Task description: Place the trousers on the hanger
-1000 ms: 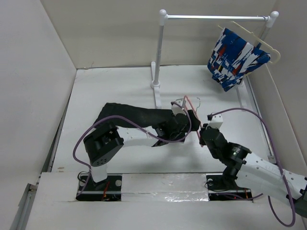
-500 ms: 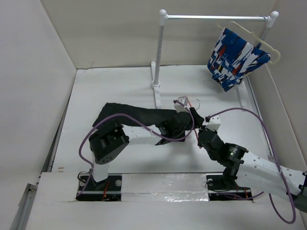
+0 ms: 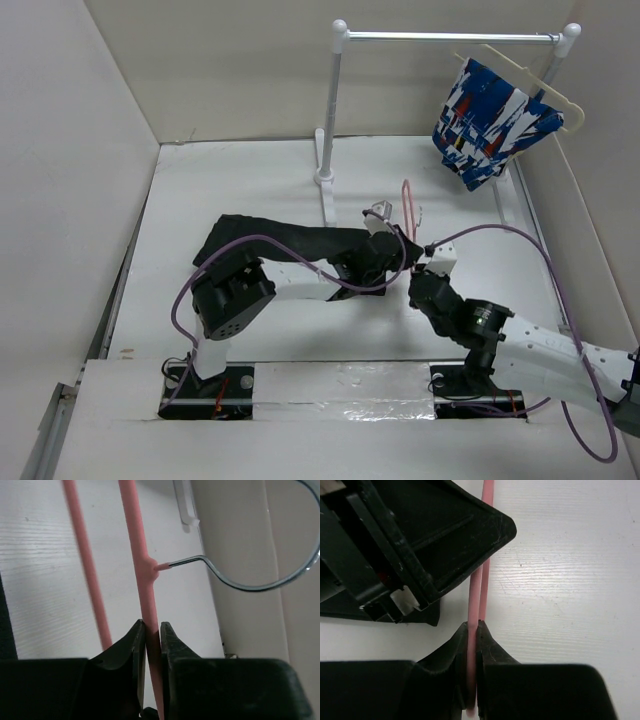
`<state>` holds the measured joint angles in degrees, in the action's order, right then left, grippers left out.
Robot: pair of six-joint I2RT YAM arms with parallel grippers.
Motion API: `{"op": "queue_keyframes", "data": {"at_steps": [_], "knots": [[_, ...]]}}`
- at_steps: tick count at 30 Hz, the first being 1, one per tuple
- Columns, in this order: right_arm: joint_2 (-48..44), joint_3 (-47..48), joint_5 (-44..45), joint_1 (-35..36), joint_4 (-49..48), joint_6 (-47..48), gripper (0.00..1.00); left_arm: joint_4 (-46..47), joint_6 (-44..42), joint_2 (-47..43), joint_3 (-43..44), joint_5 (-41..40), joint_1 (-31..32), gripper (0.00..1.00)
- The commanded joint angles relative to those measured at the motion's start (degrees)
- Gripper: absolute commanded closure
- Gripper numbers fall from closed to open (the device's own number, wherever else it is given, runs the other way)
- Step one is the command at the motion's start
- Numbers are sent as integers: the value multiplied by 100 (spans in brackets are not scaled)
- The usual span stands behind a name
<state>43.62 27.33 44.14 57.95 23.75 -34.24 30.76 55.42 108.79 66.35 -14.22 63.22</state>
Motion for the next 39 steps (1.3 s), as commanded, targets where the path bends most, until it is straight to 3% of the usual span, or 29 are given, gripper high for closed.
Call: {"op": "queue_keyframes", "data": {"at_steps": [1,2,3,6,8,13,14,17,18,21,25,32,37,39], "knots": [[-64,290,165,67,-55,-170,85,175,-190,-165,-148,112,-12,100],[-90,308,61,67,76,-267,77,289,-181,-252,-227,147,-12,100],[-116,317,7,137,112,-294,58,307,-180,-306,-367,191,-12,100],[-361,430,-81,190,358,-399,32,832,-146,-648,-971,270,-12,100],[-572,562,-151,190,612,-373,28,1490,-58,-876,-1324,393,-64,100],[-1424,492,-301,190,473,-57,24,2143,109,-1097,-2020,517,-64,100],[-1496,475,-327,190,499,-109,26,2292,188,-1132,-2107,490,-64,100],[-1567,282,-755,33,28,205,68,2695,285,-1211,-2572,245,67,100],[-1480,247,-940,-47,-88,294,100,2863,311,-1211,-2696,192,120,100],[-839,273,-1469,-345,-475,584,100,3522,443,-1168,-3108,-176,260,100],[-91,299,-2223,-1362,-1257,1138,100,4051,680,-817,-3321,-590,261,100],[1182,202,-4427,-3015,-2935,1753,100,4868,874,-237,-3497,-1039,261,100],[2273,518,-5082,-3194,-3341,1842,99,4377,980,-60,-3251,-1066,261,100],[2738,580,-5187,-3194,-3578,1807,92,4429,988,63,-3190,-1022,261,100]]}}
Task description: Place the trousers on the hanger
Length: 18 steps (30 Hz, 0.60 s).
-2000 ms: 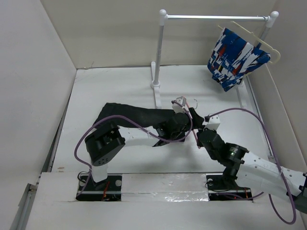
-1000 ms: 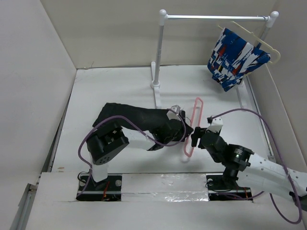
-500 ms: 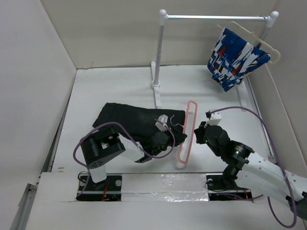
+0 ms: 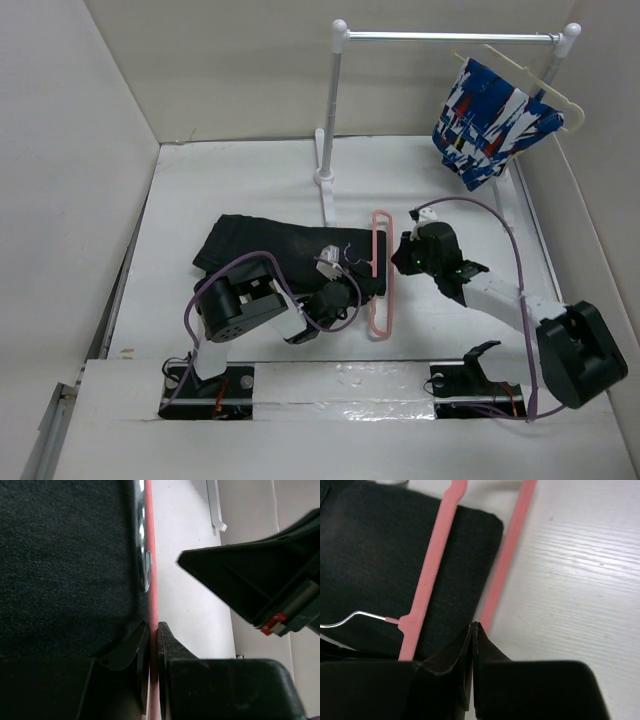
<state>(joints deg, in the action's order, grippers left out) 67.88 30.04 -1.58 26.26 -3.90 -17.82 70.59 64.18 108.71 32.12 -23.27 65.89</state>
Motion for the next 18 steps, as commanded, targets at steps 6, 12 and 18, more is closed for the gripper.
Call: {"op": "queue_keyframes", "data": {"at_steps": [6,12,18], "knots": [[1121,265,-606,-25,-1446,-63,61,412,112,247,400,-73,-6,100],[1456,195,-465,-25,-1754,-204,59,386,156,300,339,-143,-6,100],[1816,-51,-492,-25,-2229,-520,55,166,112,274,339,-257,-6,100]]}}
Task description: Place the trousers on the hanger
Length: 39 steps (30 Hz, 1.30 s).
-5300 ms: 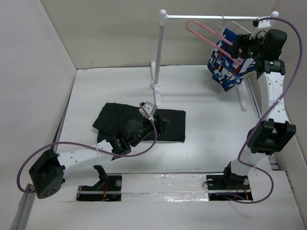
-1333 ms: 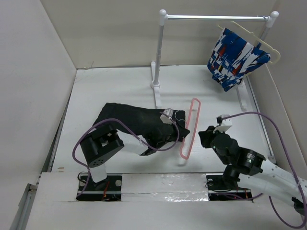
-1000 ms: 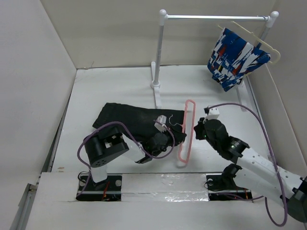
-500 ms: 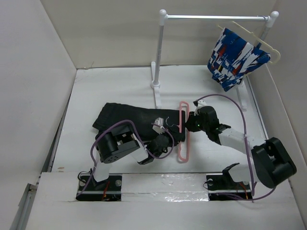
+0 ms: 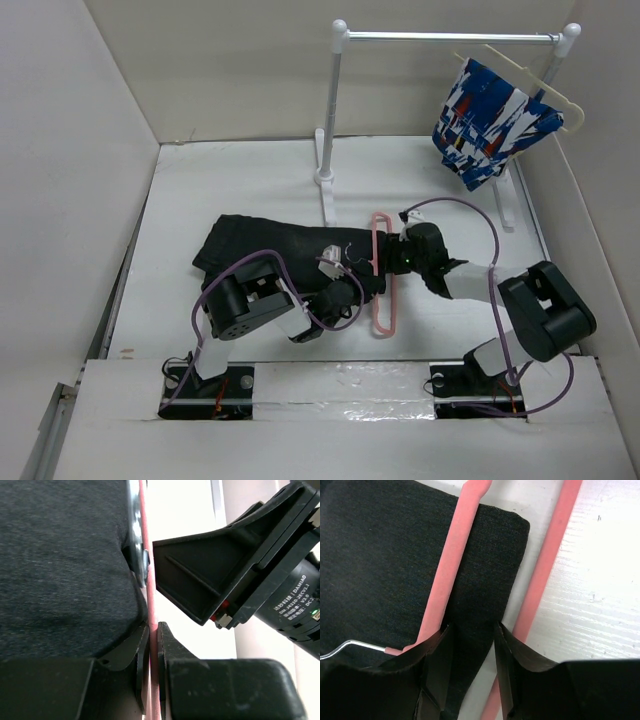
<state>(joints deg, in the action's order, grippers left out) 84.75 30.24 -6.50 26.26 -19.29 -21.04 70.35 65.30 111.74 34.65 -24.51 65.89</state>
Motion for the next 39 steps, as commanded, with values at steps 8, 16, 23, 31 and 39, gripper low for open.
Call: {"op": "queue_keyframes", "data": {"at_steps": [8,16,23,31,39], "knots": [[138,-282,141,28,-708,-366,51,155,-96,-21,41,-186,-59,100],[-88,-782,-184,-112,-1489,-612,100,-65,-307,-223,-55,-343,-111,100],[-1389,-704,-27,-227,-193,-454,100,-57,-395,-355,-257,-414,-164,100],[-1155,-512,210,11,-49,-375,48,357,-457,-4,-82,-98,-112,100],[-91,-62,211,203,-286,-313,54,348,-421,40,-117,-89,-111,100]]}}
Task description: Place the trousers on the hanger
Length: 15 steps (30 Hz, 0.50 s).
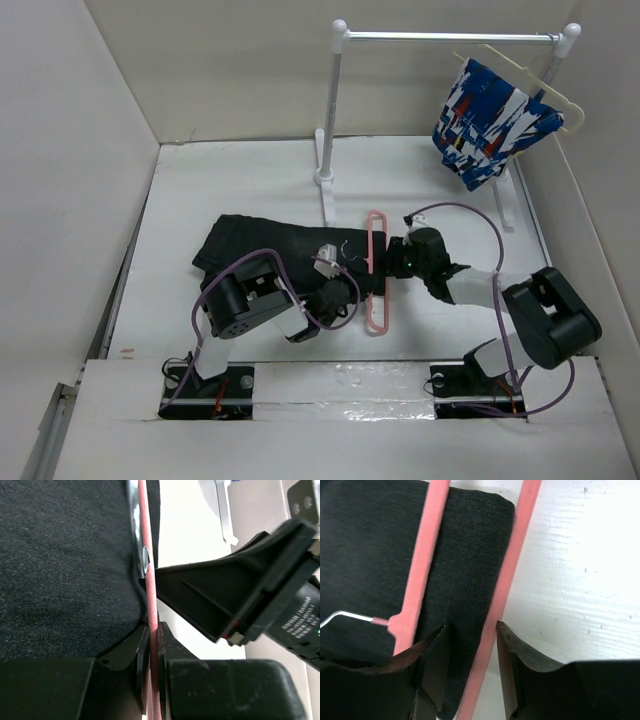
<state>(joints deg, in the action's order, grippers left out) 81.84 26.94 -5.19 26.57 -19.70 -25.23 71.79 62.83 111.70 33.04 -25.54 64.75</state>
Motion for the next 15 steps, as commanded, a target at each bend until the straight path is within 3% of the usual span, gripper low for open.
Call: {"op": "queue_keyframes", "data": {"at_steps": [1,3,7,11,15], "knots": [[287,329,106,173,-288,98,59,195,-183,27,36,14,2,100],[525,417,237,226,-254,106,67,186,-192,27,27,-4,2,100],[605,497,492,340,-165,63,94,72,-183,62,45,49,-50,100],[263,558,966,471,247,141,100,-94,-244,54,80,49,-103,100],[-264,654,1248,525,738,291,100,-191,-227,80,98,14,-103,100]]}}
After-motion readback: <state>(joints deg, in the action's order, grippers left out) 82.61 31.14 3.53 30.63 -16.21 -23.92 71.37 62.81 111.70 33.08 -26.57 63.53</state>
